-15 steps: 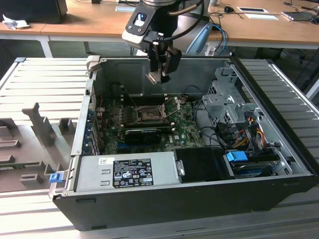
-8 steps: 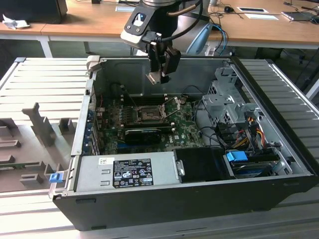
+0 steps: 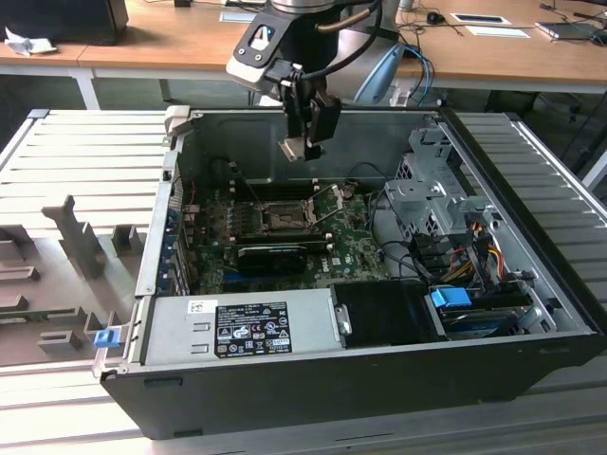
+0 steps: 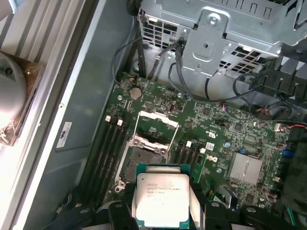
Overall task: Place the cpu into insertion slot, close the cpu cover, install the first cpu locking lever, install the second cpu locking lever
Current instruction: 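Place the cpu into insertion slot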
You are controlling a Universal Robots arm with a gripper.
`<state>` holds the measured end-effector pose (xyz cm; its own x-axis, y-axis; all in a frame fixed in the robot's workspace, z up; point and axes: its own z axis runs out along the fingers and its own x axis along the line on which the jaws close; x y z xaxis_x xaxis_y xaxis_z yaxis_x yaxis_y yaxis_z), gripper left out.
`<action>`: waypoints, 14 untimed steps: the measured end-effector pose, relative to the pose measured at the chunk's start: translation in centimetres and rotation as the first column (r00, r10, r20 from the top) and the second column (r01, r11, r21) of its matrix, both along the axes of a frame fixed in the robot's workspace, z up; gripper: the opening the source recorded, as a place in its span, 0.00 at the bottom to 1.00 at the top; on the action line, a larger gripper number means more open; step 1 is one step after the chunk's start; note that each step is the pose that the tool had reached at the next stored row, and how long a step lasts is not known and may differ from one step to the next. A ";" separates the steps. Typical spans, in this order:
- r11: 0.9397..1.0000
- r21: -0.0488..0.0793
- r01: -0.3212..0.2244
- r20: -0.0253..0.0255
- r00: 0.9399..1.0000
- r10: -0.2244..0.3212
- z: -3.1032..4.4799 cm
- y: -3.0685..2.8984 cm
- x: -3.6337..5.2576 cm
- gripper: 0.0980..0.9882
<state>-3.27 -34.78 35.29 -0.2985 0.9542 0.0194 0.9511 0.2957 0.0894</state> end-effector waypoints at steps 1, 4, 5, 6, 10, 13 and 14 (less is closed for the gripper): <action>1.000 0.000 0.010 0.000 1.000 -0.010 -0.02 0.00 0.00 0.48; 0.999 0.000 0.046 0.000 0.999 -0.046 -0.09 0.00 0.00 0.48; 0.998 0.000 0.057 0.000 0.998 -0.057 -0.12 0.00 0.00 0.48; 0.998 0.000 0.069 0.000 0.998 -0.069 -0.15 0.00 0.00 0.48; 0.992 0.000 0.127 0.000 0.992 -0.127 -0.42 0.00 0.00 0.48; 0.990 0.000 0.144 0.000 0.990 -0.144 -1.02 0.00 -0.03 0.48; 0.990 0.000 0.144 -0.001 0.990 -0.144 -1.15 0.00 -0.03 0.48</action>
<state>-3.30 -34.78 34.14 -0.1578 0.9873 0.0194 0.9838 0.1555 0.0888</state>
